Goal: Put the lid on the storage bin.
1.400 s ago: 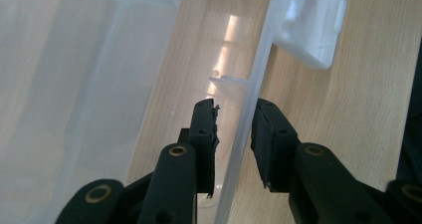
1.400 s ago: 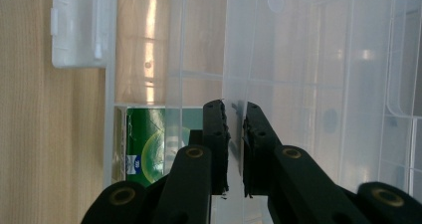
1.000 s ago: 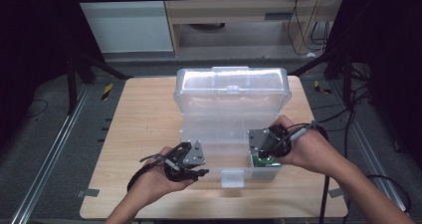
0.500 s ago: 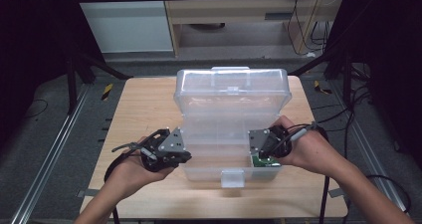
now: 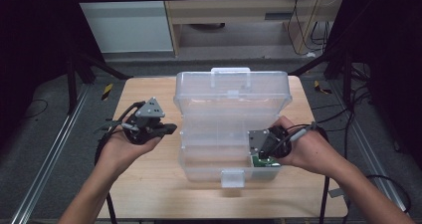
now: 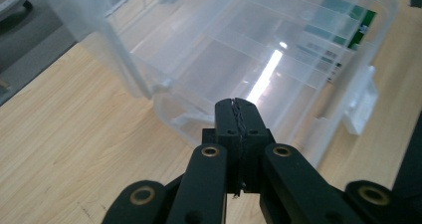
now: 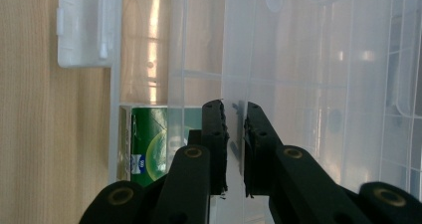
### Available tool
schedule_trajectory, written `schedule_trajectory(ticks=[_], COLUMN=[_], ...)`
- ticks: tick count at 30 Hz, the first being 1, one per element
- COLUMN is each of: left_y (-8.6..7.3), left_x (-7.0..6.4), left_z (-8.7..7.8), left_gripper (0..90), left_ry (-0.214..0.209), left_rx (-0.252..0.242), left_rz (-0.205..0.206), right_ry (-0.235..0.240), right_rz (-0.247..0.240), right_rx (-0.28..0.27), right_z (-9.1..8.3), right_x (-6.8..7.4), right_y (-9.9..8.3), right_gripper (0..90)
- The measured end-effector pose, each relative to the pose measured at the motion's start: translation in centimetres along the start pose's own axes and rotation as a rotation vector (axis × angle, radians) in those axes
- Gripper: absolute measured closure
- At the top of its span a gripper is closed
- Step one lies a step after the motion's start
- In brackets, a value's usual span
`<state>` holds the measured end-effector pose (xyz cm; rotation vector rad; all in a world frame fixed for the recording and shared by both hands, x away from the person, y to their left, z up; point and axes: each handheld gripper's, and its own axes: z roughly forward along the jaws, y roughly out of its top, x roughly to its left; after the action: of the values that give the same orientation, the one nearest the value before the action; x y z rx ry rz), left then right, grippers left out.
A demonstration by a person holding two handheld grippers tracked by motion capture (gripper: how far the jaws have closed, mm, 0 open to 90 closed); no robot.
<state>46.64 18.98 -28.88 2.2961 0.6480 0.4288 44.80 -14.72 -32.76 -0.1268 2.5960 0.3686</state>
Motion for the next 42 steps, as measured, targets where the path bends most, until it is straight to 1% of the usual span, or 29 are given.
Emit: schedule_trajectory(ticks=[1,3,5,6,9,14,17,24,29,36,42], left_y=[0.1,0.4,0.6,0.8,1.2,1.6,1.7,1.8,1.9,2.0,1.7], left_x=[0.3,0.7,0.9,1.0,1.1,1.5,1.7,2.2,2.4,2.5,2.4], left_z=[0.1,0.4,0.6,0.8,1.1,1.4,1.5,1.6,1.7,1.8,1.9], left_gripper=[90.0,90.0,90.0,90.0,90.0,90.0,89.9,89.9,90.0,90.0,90.0], left_ry=[0.001,0.015,0.018,0.024,0.02,0.015,0.015,0.005,0.001,-0.007,-0.011], left_rx=[0.008,0.006,0.013,0.016,0.02,0.016,0.009,-0.016,-0.023,-0.036,-0.046], left_rz=[-0.006,-0.001,0.018,0.034,0.052,0.041,0.045,0.014,-0.005,-0.046,-0.062], right_ry=[0.0,0.0,-0.001,-0.001,-0.001,-0.001,0.0,0.003,0.006,0.014,0.012], right_rz=[0.003,0.0,0.004,0.004,0.005,0.0,-0.003,0.002,0.007,0.002,0.005], right_rx=[0.001,0.0,-0.001,-0.001,-0.002,-0.005,-0.006,-0.003,0.0,0.0,-0.001], right_z=[0.0,0.0,0.0,0.0,0.0,0.0,0.0,0.0,0.1,0.1,0.2], right_x=[0.0,0.0,0.0,0.0,0.1,0.1,0.1,0.1,0.3,0.5,0.7], right_y=[0.0,0.0,0.0,0.0,-0.1,-0.1,-0.1,-0.1,-0.1,-0.1,-0.1], right_gripper=[82.0,82.0,82.0,82.0,81.9,81.9,81.8,81.8,81.7,81.8,81.7])
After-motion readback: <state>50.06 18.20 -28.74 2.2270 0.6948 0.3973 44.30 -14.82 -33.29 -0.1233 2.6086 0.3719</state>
